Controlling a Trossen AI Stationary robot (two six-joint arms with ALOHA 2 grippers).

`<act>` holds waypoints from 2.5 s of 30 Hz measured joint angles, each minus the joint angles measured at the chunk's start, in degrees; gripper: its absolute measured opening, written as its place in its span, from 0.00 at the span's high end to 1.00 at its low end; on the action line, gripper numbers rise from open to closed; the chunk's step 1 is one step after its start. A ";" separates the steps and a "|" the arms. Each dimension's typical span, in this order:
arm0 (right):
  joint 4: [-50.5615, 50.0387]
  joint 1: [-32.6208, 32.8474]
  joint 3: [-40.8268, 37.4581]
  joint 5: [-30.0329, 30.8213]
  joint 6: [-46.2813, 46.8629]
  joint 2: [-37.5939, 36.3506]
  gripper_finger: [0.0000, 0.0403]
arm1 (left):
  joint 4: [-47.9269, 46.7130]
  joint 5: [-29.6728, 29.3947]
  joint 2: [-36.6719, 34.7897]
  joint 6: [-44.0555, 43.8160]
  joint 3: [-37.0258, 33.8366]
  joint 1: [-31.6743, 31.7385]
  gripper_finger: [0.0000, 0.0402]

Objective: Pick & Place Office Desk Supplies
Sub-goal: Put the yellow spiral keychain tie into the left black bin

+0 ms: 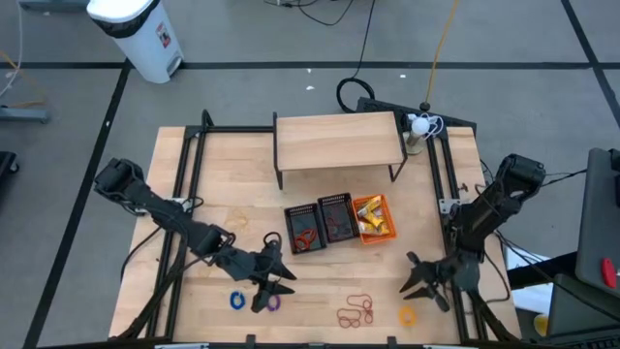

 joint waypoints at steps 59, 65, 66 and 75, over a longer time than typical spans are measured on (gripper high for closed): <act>5.38 0.00 -4.72 -11.37 -16.06 7.23 0.35 | 5.18 -9.34 -0.02 -6.49 -0.02 -2.91 0.58; 12.81 -0.04 -2.01 -11.86 -18.49 15.72 0.35 | 5.19 -9.32 -0.02 -7.46 0.00 -2.91 0.58; 13.81 -0.07 -1.77 -12.29 -18.52 16.71 0.35 | 5.20 -9.32 -0.02 -7.73 0.00 -2.91 0.58; 17.78 -0.09 0.18 -15.60 -17.67 21.29 0.36 | 5.20 -9.32 -0.02 -8.12 0.00 -2.91 0.58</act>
